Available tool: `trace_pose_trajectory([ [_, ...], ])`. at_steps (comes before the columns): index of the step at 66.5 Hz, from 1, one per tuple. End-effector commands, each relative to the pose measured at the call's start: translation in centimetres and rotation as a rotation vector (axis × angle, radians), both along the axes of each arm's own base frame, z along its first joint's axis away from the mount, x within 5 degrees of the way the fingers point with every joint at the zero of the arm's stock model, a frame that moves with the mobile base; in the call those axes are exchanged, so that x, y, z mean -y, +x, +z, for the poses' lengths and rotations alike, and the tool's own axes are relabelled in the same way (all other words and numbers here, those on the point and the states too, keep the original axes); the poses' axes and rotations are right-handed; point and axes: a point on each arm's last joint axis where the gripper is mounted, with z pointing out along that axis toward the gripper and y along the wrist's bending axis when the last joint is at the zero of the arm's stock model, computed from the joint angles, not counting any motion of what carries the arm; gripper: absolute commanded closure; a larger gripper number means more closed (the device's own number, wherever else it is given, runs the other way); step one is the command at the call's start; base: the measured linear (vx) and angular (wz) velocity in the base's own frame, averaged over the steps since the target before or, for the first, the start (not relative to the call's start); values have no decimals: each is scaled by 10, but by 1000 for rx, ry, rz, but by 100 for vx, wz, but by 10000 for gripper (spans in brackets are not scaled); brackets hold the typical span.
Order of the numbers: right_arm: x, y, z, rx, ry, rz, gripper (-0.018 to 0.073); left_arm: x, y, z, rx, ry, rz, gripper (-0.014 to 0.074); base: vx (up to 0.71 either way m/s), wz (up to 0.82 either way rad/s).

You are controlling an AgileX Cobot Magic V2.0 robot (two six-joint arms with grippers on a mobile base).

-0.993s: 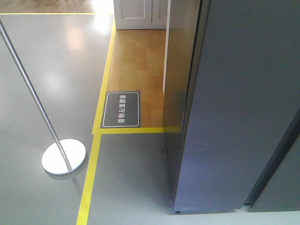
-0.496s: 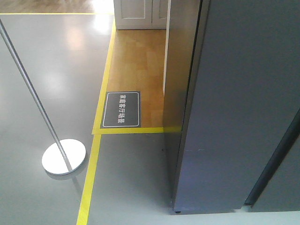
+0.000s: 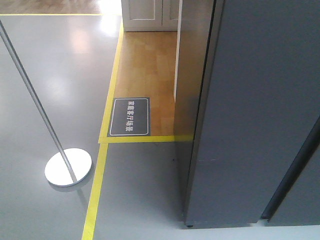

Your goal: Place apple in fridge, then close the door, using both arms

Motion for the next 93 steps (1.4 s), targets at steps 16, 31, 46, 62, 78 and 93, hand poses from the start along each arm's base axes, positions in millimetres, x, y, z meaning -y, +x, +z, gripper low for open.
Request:
trace_pose_trajectory([
  [16, -3, 27, 8, 491, 39, 7, 563, 0, -2, 2, 67, -14, -3, 603, 0, 0],
  [31, -3, 42, -41, 754, 62, 0, 563, 0, -2, 2, 67, -14, -3, 603, 0, 0],
  [46, -3, 44, -84, 810, 65, -2, 563, 0, -2, 2, 67, -14, -3, 603, 0, 0],
  [62, -3, 46, -110, 793, 74, -7, 563, 0, -2, 2, 67, -14, -3, 603, 0, 0],
  [78, -3, 46, -108, 816, 76, -7, 563, 0, -2, 2, 67, -14, -3, 603, 0, 0],
  [93, -3, 46, -108, 813, 76, -7, 563, 0, -2, 2, 67, -14, -3, 603, 0, 0],
])
